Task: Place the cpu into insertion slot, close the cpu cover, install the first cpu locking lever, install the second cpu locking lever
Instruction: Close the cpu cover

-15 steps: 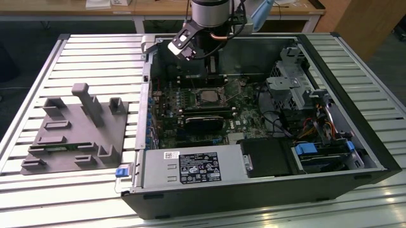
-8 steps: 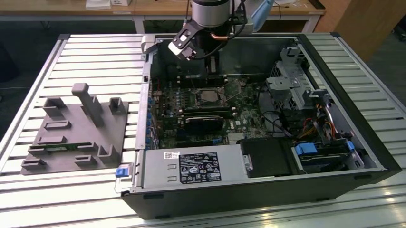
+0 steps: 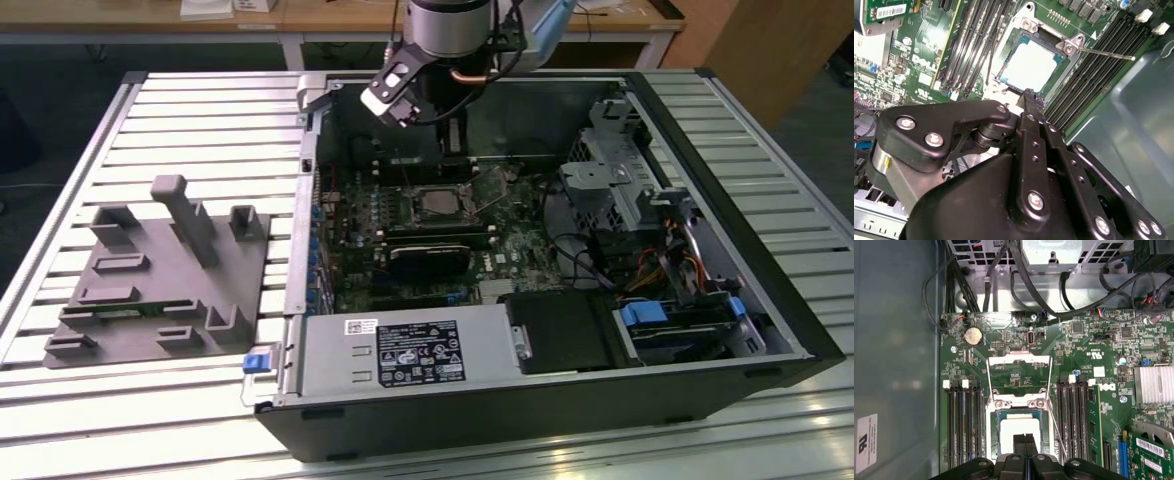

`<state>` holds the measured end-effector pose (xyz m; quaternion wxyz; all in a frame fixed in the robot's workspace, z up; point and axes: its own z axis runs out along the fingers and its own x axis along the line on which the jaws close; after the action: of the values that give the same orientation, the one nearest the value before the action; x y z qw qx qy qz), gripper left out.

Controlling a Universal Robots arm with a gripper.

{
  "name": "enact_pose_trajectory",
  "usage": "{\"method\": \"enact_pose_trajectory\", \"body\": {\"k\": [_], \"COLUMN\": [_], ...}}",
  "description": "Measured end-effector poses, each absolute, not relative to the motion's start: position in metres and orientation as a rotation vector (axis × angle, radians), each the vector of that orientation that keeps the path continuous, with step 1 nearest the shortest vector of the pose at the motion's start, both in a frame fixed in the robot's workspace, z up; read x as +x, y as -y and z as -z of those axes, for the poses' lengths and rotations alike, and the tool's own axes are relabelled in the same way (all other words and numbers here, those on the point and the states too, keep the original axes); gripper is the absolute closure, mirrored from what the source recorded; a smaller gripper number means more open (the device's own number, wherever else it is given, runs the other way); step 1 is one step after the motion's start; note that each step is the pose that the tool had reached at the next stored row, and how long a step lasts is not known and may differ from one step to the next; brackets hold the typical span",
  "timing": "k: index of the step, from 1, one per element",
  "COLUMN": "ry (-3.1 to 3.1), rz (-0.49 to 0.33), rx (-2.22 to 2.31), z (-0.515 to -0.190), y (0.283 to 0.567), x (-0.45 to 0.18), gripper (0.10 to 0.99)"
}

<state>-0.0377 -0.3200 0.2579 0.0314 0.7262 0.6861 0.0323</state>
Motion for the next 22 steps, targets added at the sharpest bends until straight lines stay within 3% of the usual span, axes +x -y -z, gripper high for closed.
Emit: {"method": "enact_pose_trajectory", "body": {"k": [22], "ry": [-2.113], "rz": [-0.099], "rx": [2.237], "z": [-0.258], "y": [0.32], "x": [-0.007], "gripper": [0.98]}}
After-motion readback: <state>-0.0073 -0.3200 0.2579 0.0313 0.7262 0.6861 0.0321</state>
